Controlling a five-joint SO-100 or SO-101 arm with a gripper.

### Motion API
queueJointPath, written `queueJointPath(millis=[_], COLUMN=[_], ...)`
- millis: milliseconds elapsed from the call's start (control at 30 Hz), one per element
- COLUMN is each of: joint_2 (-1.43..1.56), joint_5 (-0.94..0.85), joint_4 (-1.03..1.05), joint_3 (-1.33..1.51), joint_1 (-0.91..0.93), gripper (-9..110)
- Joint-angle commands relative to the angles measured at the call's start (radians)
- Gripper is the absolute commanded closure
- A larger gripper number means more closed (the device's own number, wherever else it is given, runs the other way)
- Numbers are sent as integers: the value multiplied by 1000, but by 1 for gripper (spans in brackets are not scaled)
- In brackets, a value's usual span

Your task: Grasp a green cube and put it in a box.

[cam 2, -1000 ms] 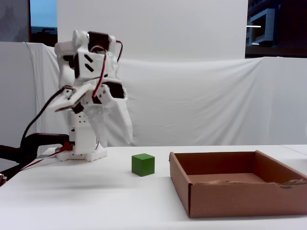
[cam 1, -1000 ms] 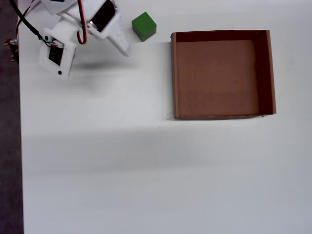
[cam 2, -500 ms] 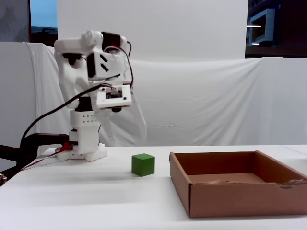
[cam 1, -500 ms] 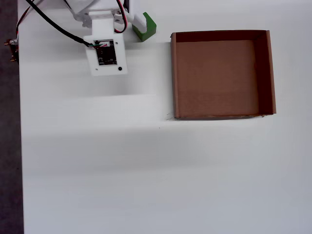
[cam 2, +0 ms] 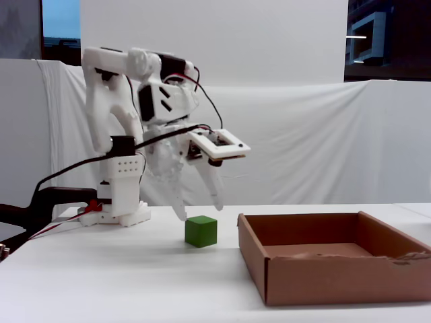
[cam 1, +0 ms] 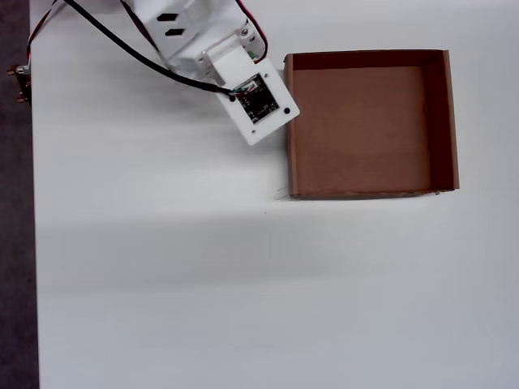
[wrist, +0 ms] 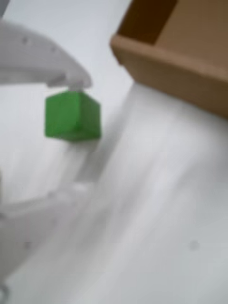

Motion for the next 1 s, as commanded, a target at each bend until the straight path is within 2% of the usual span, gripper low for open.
queueJointPath(millis=[0,233,900,967], joint_2=[5,0,-5,-5], joint_5=[-25,-25,-15,-15], joint_4=[-20,-61,-118,-118], joint_3=[-18,81,184,184], joint_1=[-25,-107,-150,-153], gripper=[75,75,75,78])
